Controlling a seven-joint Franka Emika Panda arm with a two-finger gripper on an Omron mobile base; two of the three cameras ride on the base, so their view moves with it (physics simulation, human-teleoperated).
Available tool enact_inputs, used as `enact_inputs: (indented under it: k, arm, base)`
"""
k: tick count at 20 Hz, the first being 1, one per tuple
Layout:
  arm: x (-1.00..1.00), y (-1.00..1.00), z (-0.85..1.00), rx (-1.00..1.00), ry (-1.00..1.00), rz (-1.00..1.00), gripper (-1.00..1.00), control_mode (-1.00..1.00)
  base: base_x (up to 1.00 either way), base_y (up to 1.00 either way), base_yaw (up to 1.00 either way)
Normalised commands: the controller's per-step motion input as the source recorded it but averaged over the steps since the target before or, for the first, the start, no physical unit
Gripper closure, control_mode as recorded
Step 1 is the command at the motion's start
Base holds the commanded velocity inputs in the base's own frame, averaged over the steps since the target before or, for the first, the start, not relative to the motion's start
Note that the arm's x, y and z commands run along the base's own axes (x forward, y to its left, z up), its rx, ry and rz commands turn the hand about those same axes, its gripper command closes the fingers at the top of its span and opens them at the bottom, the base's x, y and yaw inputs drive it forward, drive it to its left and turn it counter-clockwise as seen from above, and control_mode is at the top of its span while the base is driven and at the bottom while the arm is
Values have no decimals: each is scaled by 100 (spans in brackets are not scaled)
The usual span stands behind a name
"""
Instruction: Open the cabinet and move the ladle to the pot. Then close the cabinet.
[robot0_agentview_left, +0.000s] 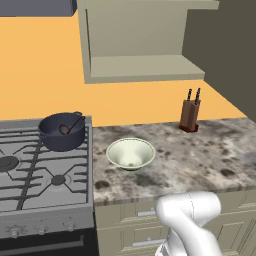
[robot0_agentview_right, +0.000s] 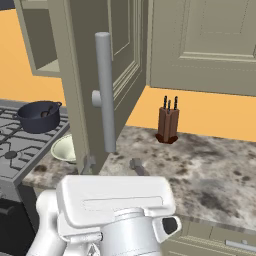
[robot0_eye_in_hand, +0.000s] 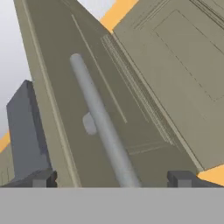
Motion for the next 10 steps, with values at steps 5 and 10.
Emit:
enact_inputs:
  k: [5,10]
  arm:
    - [83,-1,-38,12,-14,14,-100,-100]
    - [91,0,-28,11,-14,11,-100,-100]
  base:
    - [0,0,0]
    - [0,0,0]
